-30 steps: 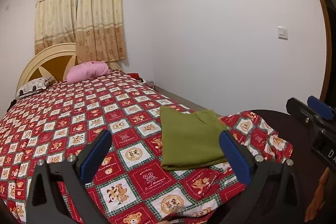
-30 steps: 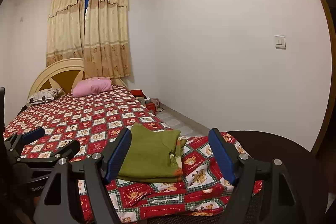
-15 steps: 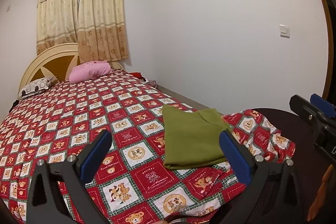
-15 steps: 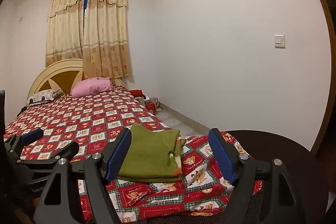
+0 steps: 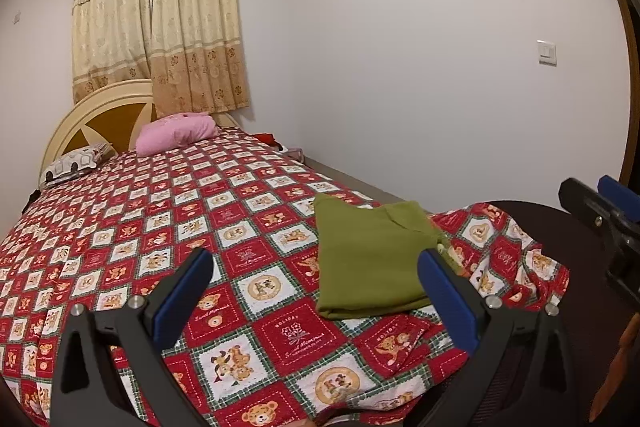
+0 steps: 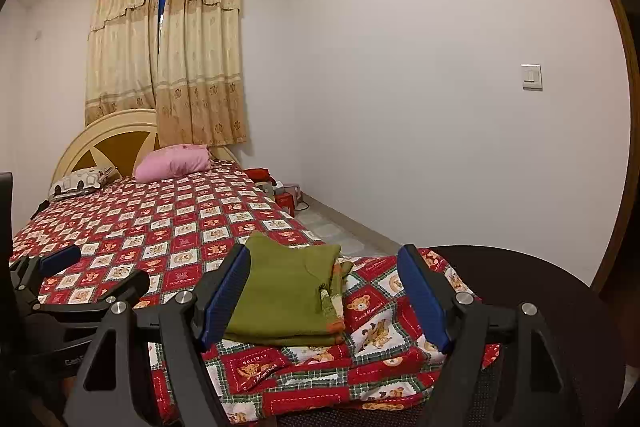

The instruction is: Fold small clothes

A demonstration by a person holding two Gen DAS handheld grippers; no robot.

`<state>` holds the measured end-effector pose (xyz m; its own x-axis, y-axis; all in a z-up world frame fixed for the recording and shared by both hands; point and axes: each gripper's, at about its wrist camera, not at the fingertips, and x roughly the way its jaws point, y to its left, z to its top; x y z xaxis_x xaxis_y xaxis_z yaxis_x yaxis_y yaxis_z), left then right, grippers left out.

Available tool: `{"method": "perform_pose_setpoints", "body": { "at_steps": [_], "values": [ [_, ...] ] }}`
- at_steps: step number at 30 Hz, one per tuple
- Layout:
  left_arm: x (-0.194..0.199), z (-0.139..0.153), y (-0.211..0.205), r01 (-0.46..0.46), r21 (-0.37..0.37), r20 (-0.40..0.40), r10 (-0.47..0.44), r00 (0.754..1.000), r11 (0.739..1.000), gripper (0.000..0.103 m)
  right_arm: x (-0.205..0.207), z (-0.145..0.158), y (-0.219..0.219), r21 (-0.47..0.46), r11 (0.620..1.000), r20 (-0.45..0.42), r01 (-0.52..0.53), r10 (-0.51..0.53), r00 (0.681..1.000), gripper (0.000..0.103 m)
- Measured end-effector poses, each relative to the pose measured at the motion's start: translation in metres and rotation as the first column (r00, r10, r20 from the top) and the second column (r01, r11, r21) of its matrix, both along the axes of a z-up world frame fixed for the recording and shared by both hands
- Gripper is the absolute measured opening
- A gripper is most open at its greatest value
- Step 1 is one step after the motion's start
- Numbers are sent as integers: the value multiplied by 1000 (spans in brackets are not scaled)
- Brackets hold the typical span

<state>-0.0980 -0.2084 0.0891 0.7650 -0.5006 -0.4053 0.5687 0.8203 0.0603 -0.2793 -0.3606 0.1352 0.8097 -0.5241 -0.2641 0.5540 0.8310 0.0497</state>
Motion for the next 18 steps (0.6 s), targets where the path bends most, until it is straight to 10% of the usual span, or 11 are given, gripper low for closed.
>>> {"method": "perform_pose_setpoints", "body": {
  "at_steps": [18],
  "values": [
    [11, -6, 3, -19, -10, -62, 19, 998, 1000, 103, 2, -6, -5, 6, 1000, -14, 4, -4, 1000, 76]
  ]
}}
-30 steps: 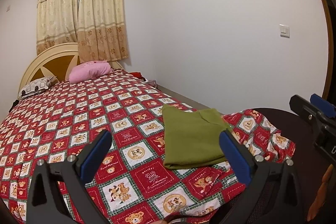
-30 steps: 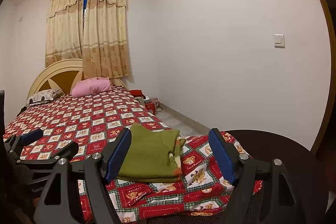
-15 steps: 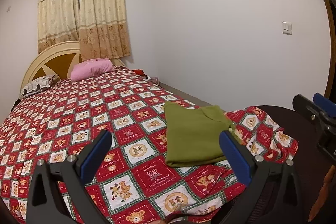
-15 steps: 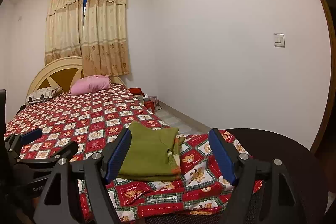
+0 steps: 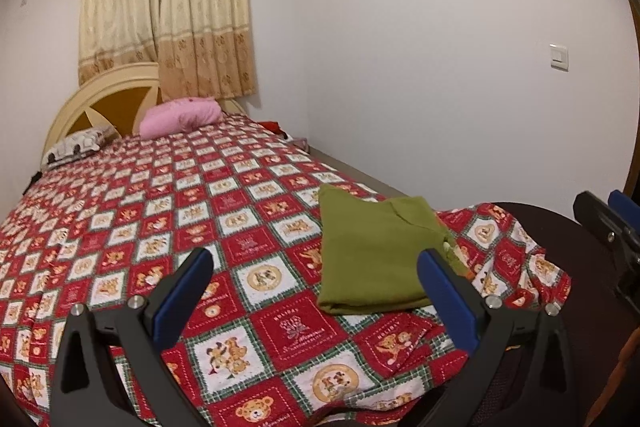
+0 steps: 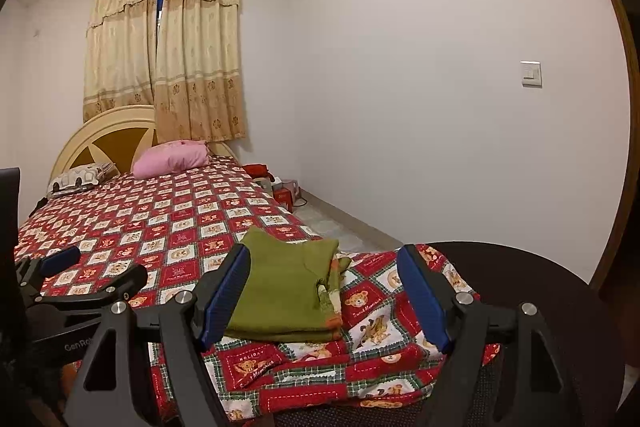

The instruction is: Fold small clothes

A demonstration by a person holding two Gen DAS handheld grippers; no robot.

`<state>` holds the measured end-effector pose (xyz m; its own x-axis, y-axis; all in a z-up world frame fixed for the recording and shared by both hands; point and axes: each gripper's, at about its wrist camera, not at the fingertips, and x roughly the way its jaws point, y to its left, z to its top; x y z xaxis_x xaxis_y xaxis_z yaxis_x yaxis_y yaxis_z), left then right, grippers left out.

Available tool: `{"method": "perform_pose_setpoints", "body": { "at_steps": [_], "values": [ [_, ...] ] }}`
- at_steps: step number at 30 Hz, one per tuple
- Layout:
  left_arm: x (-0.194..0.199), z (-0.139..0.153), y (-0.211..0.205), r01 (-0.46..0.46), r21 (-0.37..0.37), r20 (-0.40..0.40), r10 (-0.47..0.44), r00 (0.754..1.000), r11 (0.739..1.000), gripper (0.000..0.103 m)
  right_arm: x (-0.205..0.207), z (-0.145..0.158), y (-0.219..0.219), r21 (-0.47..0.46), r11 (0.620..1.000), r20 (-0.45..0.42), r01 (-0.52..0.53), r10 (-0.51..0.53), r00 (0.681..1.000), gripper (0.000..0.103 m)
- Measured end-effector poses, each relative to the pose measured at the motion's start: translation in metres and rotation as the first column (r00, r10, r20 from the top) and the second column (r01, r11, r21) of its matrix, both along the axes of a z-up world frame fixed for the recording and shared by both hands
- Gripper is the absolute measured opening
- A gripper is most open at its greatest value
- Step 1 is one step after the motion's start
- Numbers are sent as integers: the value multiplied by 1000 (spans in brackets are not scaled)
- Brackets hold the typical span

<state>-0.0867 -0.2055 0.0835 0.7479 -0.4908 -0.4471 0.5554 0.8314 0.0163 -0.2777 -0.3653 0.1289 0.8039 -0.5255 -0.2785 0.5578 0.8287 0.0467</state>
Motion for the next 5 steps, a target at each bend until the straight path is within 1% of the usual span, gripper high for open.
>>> {"method": "perform_pose_setpoints", "body": {
  "at_steps": [2, 5],
  "values": [
    [0, -1, 0, 4, 0, -11, -4, 1000, 1000, 103, 0, 0, 0, -1, 1000, 0, 1, -1, 1000, 76],
    [0, -1, -1, -1, 11, -4, 1, 1000, 1000, 103, 0, -1, 0, -2, 1000, -2, 2, -2, 1000, 76]
  ]
}}
